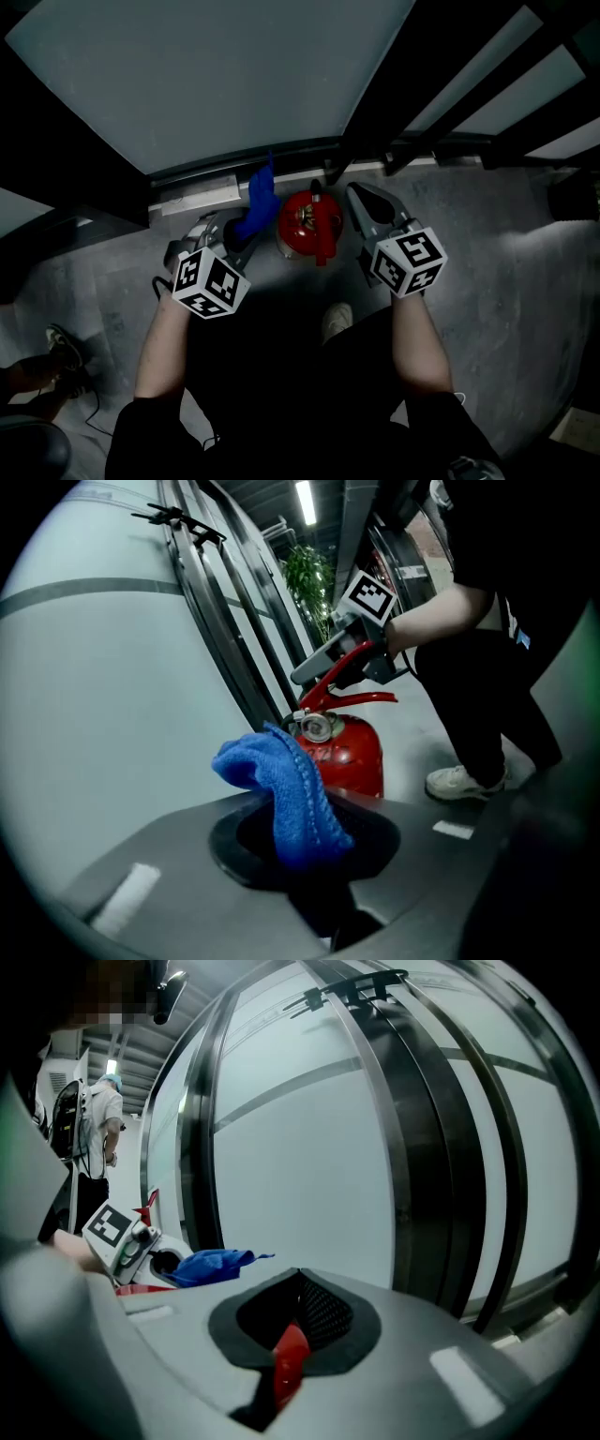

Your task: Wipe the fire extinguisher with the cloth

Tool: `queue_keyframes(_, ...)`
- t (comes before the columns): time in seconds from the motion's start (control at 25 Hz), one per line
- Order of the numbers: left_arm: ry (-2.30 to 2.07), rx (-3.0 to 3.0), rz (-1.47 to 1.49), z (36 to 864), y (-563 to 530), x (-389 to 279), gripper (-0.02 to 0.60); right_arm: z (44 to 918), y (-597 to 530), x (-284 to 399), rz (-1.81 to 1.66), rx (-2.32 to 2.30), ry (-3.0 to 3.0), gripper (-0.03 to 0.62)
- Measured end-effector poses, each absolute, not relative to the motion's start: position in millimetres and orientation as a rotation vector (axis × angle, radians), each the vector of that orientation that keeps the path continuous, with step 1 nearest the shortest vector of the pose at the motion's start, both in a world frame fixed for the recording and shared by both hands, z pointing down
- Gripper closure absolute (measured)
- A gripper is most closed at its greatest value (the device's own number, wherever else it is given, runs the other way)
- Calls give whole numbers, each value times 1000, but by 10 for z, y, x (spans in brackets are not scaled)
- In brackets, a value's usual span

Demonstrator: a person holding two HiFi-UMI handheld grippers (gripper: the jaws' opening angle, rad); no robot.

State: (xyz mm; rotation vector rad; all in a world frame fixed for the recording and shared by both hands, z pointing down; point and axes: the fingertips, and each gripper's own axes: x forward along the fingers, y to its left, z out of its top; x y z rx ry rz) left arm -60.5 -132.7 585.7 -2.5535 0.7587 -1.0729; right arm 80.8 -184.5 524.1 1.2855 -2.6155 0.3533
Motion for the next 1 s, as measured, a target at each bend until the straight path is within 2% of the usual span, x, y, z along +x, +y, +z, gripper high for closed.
queue_keyframes(0.28,464,-2476,-1151,6082,-1724,-259,508,5259,-1812,870,360,1301,-2589,591)
queue_keyframes(0.48,336,-2407,-1243,6396,-1751,-254,509,5228,-1753,882,351,1289,-2594,591)
queue_keyframes(1.0,386,-2585,-1291,7148,-1739,-257,509,5242,-1669,867,374,1281,-2539,591)
